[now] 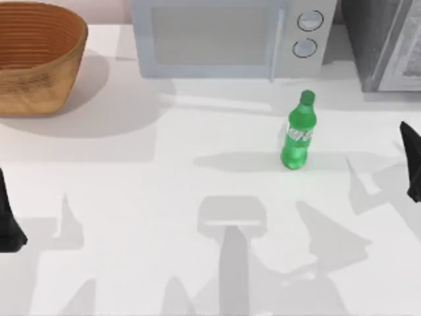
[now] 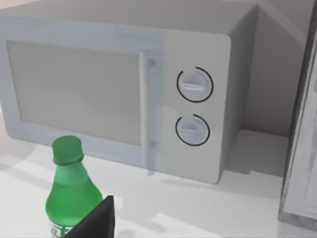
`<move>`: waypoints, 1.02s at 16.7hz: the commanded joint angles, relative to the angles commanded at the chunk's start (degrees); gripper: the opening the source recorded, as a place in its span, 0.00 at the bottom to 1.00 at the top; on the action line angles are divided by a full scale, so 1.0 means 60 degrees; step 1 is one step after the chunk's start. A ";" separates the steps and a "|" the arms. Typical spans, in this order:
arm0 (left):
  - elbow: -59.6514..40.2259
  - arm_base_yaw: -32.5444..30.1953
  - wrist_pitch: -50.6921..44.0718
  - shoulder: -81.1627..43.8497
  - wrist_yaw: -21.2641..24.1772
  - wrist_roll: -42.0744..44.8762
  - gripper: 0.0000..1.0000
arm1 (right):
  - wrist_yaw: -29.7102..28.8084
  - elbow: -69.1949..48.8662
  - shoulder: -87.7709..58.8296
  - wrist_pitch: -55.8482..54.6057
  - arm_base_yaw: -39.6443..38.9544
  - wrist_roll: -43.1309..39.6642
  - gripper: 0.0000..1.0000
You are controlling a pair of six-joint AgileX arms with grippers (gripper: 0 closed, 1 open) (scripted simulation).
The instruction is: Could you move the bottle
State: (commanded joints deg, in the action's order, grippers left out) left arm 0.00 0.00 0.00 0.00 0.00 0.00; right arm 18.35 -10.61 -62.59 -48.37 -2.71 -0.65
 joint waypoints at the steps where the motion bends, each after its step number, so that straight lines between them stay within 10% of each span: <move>1: 0.0000 0.0000 0.0000 0.0000 0.0000 0.0000 1.00 | 0.0279 -0.0150 -0.0909 -0.0696 -0.0053 -0.0027 1.00; 17: 0.0000 0.0000 0.0000 0.0000 0.0000 0.0000 1.00 | 0.3064 -0.1731 -1.0012 -0.7783 -0.0579 -0.0460 1.00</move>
State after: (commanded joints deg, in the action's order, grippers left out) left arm 0.00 0.00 0.00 0.00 0.00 0.00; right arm 36.73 -20.99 -122.66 -95.06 -6.18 -3.41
